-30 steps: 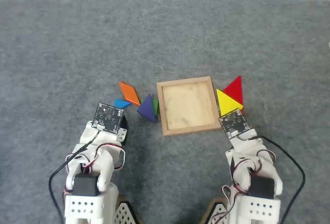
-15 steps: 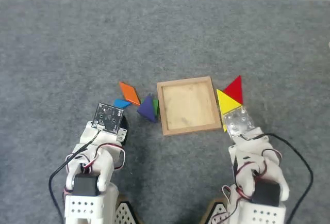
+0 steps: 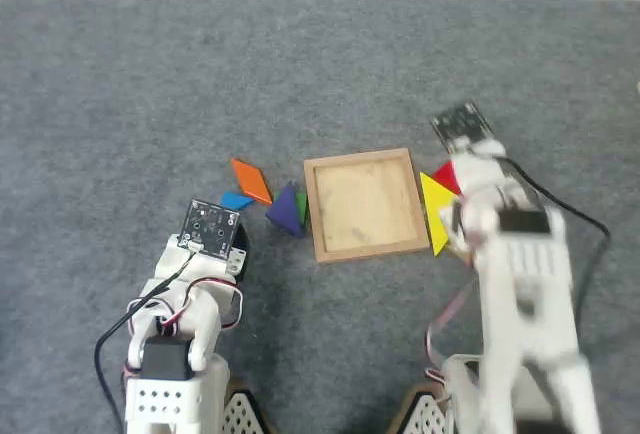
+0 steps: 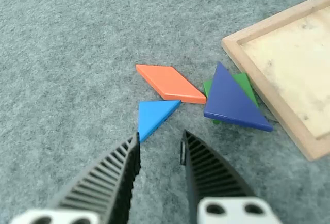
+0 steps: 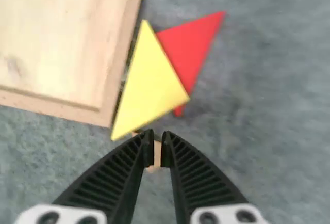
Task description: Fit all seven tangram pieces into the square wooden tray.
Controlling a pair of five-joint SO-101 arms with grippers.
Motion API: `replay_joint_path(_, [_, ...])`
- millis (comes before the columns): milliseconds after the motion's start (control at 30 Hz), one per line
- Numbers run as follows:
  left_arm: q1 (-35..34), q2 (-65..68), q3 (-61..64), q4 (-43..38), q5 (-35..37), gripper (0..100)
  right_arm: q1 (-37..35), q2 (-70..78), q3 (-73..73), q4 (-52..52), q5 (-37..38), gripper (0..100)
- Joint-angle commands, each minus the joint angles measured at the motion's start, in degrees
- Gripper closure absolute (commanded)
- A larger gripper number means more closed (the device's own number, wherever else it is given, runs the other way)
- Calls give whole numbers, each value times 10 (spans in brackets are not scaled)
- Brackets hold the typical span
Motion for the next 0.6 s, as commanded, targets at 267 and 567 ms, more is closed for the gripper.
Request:
replay_joint_path(267, [-1,-3,-7,3,-7,870,-29,423,-272,-19,-81,821])
replay_joint_path(567, [-1,-3,-7,3,-7,870,-28,474,-293,-16,-77,700])
